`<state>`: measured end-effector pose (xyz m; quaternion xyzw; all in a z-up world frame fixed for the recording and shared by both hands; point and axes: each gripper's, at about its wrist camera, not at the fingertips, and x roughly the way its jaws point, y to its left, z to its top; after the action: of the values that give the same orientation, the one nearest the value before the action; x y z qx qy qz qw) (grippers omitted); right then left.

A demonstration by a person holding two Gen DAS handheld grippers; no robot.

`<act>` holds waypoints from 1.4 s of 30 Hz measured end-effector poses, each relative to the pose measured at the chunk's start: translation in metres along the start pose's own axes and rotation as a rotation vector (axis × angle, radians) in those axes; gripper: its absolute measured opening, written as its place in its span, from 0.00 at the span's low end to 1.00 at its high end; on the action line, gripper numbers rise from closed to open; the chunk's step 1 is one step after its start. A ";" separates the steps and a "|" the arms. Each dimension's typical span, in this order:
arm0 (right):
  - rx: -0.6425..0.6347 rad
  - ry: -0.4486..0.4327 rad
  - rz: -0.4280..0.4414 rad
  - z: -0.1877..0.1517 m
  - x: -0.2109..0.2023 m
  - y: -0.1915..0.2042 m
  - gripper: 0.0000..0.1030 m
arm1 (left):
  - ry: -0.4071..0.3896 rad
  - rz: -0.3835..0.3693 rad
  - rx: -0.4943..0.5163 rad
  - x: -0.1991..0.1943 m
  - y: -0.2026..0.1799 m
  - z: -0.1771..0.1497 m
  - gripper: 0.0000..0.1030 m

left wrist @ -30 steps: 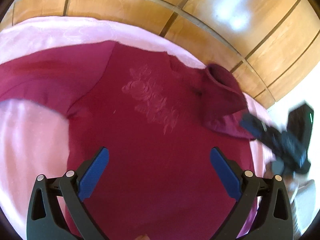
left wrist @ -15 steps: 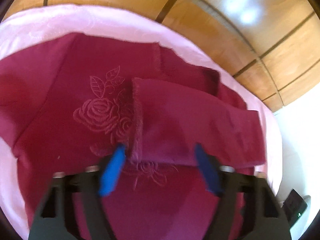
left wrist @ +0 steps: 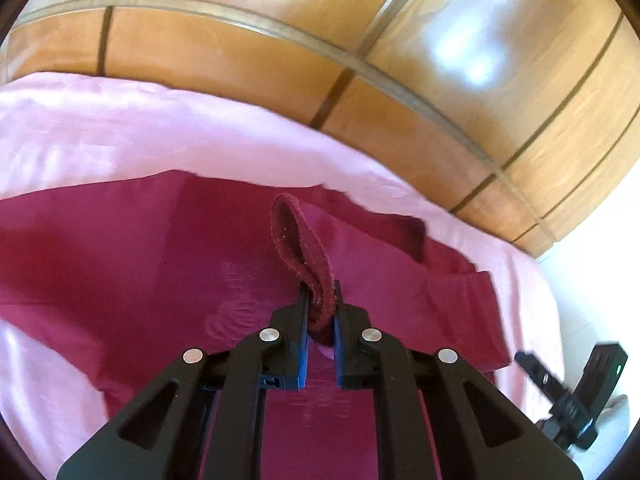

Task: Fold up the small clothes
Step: 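Grasp the folded sleeve edge with the left tool and adjust it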

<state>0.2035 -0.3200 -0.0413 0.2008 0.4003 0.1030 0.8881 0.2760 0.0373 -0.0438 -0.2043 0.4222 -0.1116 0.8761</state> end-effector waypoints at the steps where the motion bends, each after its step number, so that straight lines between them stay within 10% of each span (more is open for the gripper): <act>1: -0.003 0.015 -0.017 0.002 0.009 0.000 0.71 | 0.013 0.010 -0.003 0.003 0.004 -0.002 0.08; 6: -0.042 0.105 -0.136 -0.010 0.057 0.001 0.71 | 0.090 0.113 0.020 0.029 0.025 -0.023 0.08; 11: -0.170 0.135 -0.207 -0.019 0.071 0.018 0.93 | 0.058 0.143 0.069 0.033 0.022 -0.033 0.11; 16: -0.226 0.158 -0.273 -0.018 0.086 0.023 0.98 | 0.022 0.194 0.059 0.022 0.021 -0.032 0.63; 19: -0.240 0.156 -0.285 -0.020 0.086 0.027 0.98 | 0.004 0.220 0.031 0.008 0.025 -0.036 0.65; 25: -0.256 0.137 -0.300 -0.021 0.085 0.031 0.98 | -0.032 0.124 -0.089 -0.036 0.058 -0.048 0.65; 32: -0.262 0.133 -0.305 -0.021 0.083 0.032 0.98 | -0.116 0.094 -0.315 -0.106 0.151 -0.057 0.96; 42: -0.272 0.126 -0.315 -0.021 0.082 0.034 0.98 | -0.373 0.257 -0.706 -0.205 0.305 -0.065 0.97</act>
<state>0.2406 -0.2555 -0.0936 0.0075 0.4639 0.0284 0.8854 0.1050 0.3675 -0.0753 -0.4545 0.2908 0.1890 0.8205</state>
